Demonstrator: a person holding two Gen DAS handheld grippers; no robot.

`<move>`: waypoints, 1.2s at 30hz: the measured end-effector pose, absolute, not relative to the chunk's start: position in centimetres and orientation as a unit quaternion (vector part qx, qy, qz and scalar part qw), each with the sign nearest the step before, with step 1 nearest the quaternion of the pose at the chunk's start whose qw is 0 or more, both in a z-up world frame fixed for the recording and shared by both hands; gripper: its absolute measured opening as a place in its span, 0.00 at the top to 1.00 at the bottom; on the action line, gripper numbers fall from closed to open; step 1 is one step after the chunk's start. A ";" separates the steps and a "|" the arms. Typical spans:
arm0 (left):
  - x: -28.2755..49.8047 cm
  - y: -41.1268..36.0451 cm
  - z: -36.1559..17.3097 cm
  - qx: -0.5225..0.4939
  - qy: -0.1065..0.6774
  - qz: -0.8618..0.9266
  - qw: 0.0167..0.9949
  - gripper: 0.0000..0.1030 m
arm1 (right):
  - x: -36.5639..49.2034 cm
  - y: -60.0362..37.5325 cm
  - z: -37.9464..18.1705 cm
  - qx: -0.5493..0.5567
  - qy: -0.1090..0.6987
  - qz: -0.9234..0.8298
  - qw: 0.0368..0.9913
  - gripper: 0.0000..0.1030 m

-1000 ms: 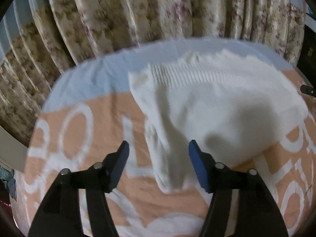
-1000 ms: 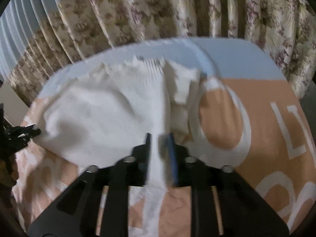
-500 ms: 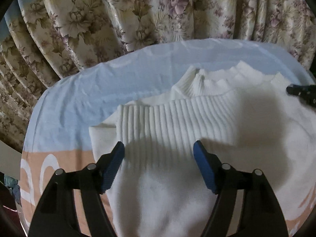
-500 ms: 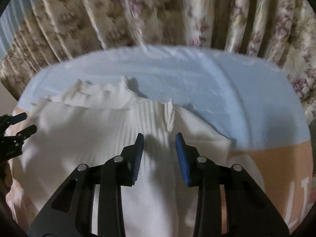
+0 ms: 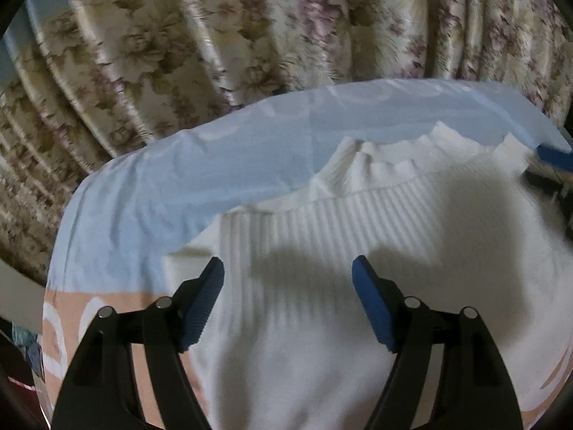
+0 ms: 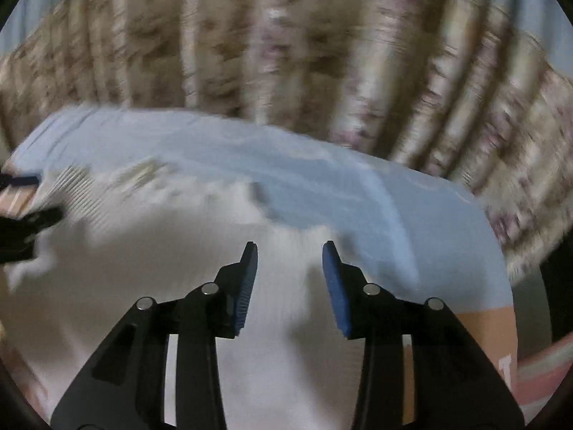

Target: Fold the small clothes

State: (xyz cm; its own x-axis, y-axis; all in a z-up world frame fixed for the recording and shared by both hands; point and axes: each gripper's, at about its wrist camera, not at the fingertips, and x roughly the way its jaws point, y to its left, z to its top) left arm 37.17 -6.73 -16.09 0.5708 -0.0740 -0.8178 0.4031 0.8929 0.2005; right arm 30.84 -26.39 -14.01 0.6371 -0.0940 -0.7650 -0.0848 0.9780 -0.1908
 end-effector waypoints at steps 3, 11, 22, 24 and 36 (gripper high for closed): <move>37.8 -7.2 -17.1 0.227 0.429 -0.123 0.865 0.27 | 30.8 -23.3 -16.1 -0.146 0.448 0.025 0.882 0.65; 38.6 -2.3 -17.5 0.197 0.436 -0.120 0.870 0.20 | 30.0 -29.2 -17.1 -0.119 0.460 -0.015 0.880 0.52; 32.4 -2.9 -11.8 0.142 0.397 -0.138 0.896 0.08 | 24.5 -30.9 -11.4 0.040 0.398 0.068 0.914 0.16; 30.7 -3.5 -11.4 0.135 0.396 -0.142 0.897 0.07 | 23.0 -30.5 -10.9 0.060 0.390 0.067 0.916 0.05; 24.9 -5.7 -17.8 0.134 0.471 -0.143 0.860 0.07 | 19.2 -23.6 -17.4 -0.006 0.466 0.079 0.881 0.33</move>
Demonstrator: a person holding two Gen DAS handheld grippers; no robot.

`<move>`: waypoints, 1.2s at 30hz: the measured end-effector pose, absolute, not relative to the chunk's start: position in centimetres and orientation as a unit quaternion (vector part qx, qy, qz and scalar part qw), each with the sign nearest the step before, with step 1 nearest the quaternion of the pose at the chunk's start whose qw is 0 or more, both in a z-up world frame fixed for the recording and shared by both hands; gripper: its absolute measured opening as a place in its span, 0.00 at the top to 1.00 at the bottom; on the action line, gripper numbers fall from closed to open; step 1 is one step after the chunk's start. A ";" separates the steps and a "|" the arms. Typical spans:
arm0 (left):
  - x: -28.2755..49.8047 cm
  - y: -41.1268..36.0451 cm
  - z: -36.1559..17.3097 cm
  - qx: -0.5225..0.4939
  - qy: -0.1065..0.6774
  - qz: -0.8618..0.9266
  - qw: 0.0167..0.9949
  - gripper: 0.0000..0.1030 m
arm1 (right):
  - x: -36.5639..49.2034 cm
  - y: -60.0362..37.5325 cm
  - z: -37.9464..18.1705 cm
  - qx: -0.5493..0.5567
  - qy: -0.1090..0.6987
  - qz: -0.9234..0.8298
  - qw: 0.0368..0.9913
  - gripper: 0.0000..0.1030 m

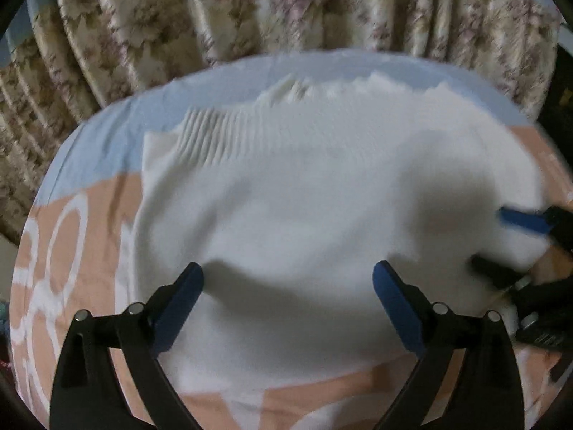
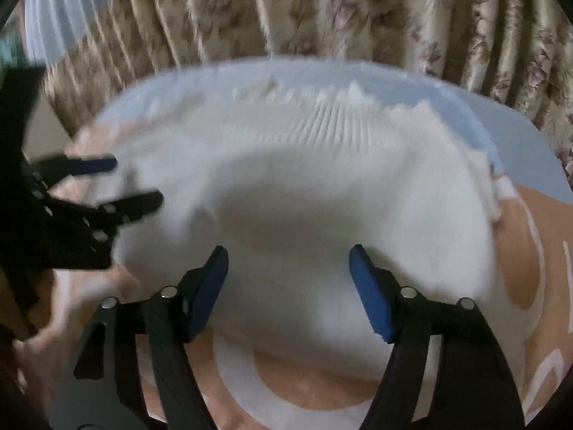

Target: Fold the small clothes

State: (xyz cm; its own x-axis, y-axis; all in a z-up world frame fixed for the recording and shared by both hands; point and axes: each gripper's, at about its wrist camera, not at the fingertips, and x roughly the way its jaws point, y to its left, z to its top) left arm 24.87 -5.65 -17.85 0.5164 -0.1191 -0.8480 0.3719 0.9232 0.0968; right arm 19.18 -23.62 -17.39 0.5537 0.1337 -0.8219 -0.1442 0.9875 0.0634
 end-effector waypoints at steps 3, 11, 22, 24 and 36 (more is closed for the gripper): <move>24.3 -4.0 -18.3 0.120 0.469 -0.142 0.863 0.07 | 18.5 -25.3 -17.1 -0.017 0.461 0.046 0.886 0.33; 23.9 -3.6 -17.7 0.118 0.469 -0.139 0.864 0.07 | 16.8 -29.5 -17.2 -0.003 0.458 0.024 0.888 0.33; 25.2 -5.3 -12.9 0.084 0.439 -0.138 0.884 0.07 | 16.7 -34.4 -10.8 0.153 0.376 0.016 0.914 0.03; 25.2 -6.0 -12.8 0.091 0.438 -0.136 0.884 0.07 | 17.2 -34.8 -11.2 0.149 0.380 0.003 0.913 0.03; 26.8 -8.5 -15.8 0.103 0.486 -0.146 0.855 0.07 | 19.6 -36.2 -15.7 0.135 0.437 -0.018 0.889 0.03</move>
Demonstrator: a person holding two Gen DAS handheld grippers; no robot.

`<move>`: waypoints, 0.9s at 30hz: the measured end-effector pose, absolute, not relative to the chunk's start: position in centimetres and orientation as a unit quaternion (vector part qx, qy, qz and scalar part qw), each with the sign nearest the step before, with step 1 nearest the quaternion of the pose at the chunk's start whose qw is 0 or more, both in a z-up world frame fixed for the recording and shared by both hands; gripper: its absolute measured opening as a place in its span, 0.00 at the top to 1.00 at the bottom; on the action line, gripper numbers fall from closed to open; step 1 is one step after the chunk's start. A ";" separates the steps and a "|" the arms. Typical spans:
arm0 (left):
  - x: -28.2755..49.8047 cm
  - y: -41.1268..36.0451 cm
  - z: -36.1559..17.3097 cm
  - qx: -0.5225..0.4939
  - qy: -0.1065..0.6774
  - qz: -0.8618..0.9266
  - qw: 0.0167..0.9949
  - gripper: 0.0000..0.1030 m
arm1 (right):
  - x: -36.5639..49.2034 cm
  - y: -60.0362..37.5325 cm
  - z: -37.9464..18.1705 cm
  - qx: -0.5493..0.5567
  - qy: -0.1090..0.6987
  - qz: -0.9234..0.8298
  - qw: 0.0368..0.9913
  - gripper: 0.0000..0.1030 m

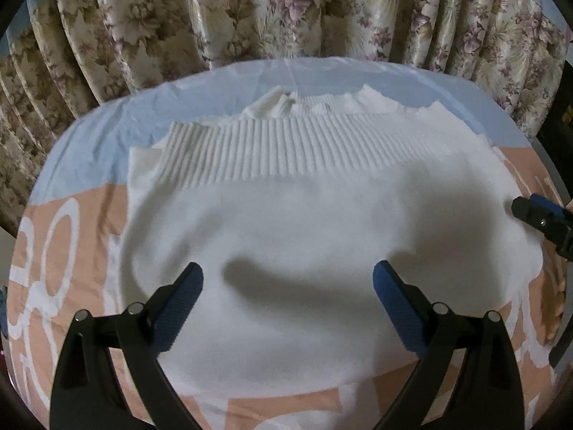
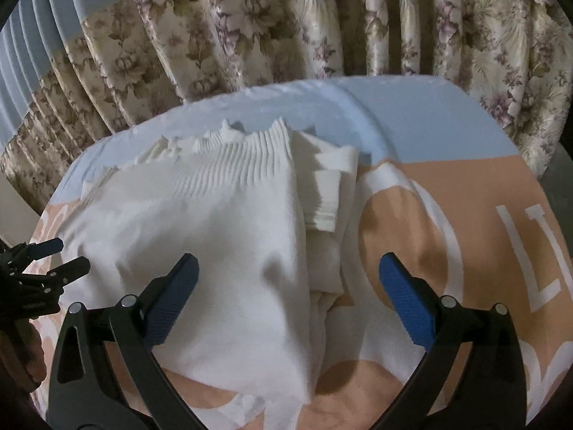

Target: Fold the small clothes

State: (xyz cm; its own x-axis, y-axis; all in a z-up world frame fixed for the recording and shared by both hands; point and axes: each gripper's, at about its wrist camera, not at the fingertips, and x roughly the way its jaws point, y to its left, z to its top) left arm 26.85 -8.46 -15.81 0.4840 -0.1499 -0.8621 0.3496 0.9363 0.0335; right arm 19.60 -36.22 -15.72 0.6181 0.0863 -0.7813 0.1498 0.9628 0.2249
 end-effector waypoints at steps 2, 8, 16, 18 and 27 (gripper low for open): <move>27.2 -8.6 -16.0 0.102 0.486 -0.137 0.857 0.07 | 20.4 -37.1 -16.8 0.167 0.454 -0.011 0.875 0.03; 28.3 -9.2 -16.6 0.101 0.487 -0.135 0.857 0.06 | 21.4 -38.2 -17.7 0.197 0.459 0.002 0.866 0.03; 29.0 -9.8 -17.3 0.112 0.481 -0.134 0.859 0.03 | 22.3 -38.3 -17.8 0.192 0.458 0.038 0.867 0.04; 29.1 -9.8 -17.4 0.113 0.479 -0.135 0.860 0.02 | 22.0 -37.8 -17.7 0.180 0.465 0.049 0.866 0.15; 29.3 -9.5 -17.6 0.119 0.476 -0.144 0.859 0.01 | 20.9 -36.0 -17.4 0.150 0.492 0.054 0.856 0.30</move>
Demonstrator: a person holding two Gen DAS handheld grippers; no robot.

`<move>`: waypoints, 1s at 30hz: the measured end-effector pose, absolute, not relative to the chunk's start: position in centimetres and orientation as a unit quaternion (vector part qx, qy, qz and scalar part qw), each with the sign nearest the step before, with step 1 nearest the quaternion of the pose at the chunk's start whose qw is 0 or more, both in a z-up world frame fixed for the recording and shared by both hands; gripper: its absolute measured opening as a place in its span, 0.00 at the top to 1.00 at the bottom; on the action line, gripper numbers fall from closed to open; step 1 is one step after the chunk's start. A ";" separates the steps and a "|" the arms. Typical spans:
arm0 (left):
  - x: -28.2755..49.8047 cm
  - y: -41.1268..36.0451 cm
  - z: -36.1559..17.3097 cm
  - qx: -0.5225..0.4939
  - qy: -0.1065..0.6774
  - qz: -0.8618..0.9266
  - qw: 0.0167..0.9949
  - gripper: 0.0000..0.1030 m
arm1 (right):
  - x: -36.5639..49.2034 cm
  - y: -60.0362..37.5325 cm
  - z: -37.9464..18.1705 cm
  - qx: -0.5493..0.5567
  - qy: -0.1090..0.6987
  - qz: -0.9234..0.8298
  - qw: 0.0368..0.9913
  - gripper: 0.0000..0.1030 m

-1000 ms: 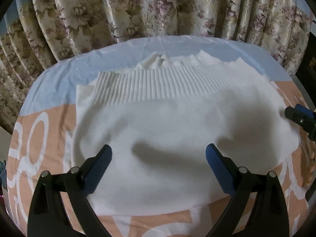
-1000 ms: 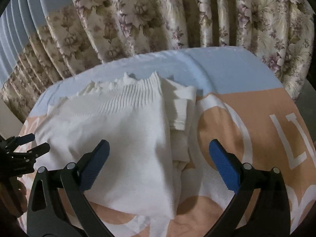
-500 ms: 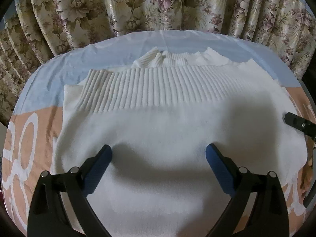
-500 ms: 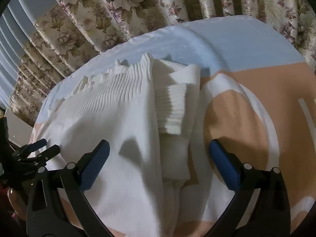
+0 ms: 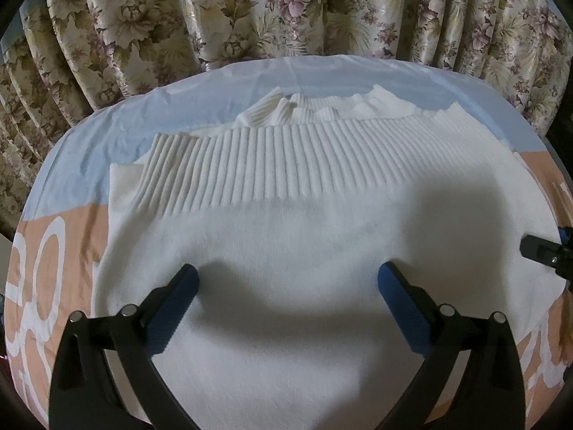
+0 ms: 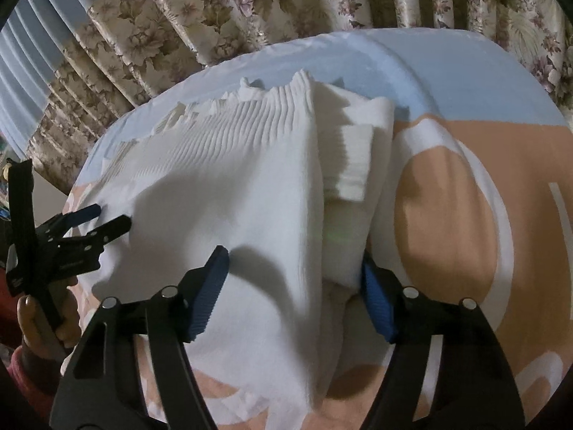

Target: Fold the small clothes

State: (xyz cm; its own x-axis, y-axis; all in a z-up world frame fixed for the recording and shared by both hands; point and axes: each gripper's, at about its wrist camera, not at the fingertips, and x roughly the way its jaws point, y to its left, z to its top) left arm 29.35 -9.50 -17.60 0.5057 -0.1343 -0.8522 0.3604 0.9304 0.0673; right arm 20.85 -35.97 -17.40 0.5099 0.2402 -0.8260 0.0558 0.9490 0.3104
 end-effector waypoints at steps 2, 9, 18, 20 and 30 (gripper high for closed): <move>29.5 -9.5 -17.6 0.119 0.477 -0.144 0.859 0.01 | 21.6 -35.4 -17.5 0.136 0.496 0.051 0.856 0.30; 29.8 -9.7 -17.6 0.121 0.483 -0.144 0.855 0.01 | 23.5 -33.7 -17.2 0.097 0.508 0.044 0.855 0.42; 30.0 -10.0 -17.8 0.126 0.488 -0.144 0.852 0.01 | 23.5 -30.6 -16.0 0.019 0.495 0.008 0.869 0.71; 29.9 -10.1 -17.9 0.130 0.484 -0.143 0.853 0.01 | 23.4 -30.0 -15.9 0.006 0.492 -0.003 0.871 0.72; 29.8 -10.1 -18.0 0.130 0.478 -0.140 0.857 0.01 | 23.1 -26.8 -14.0 -0.020 0.472 -0.031 0.881 0.75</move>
State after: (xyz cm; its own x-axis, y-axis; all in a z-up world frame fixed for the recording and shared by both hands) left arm 29.81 -10.05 -18.01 0.5039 -0.1159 -0.8559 0.3646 0.9269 0.0891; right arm 23.05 -26.85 -14.01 0.5527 -0.0742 -0.8301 0.0362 0.9972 -0.0651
